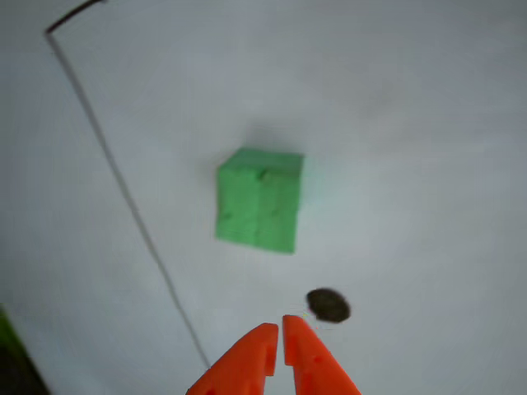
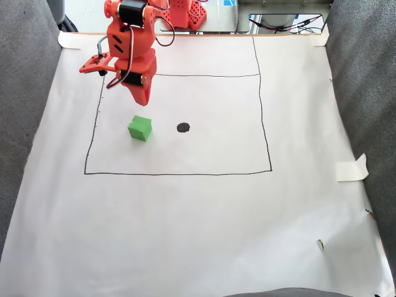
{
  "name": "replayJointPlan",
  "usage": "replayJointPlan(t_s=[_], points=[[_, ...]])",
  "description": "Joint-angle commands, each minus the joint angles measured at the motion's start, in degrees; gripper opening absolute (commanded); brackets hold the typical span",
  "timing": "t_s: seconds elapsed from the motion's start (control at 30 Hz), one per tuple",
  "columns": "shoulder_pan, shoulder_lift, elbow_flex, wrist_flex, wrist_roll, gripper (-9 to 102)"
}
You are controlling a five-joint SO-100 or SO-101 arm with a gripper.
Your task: Grasp the colored block, Place it on the black dot, and then return the arm to the default position.
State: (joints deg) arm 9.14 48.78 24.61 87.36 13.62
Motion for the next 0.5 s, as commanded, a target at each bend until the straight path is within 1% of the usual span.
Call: replayJointPlan(t_s=[0.0, 0.13, 0.47], points=[[-0.18, -0.35, -5.19, 0.09, 0.62, 0], [0.0, -4.83, -10.28, 0.09, 0.7, 0], [0.79, -9.4, -10.55, -4.66, 0.62, 0]])
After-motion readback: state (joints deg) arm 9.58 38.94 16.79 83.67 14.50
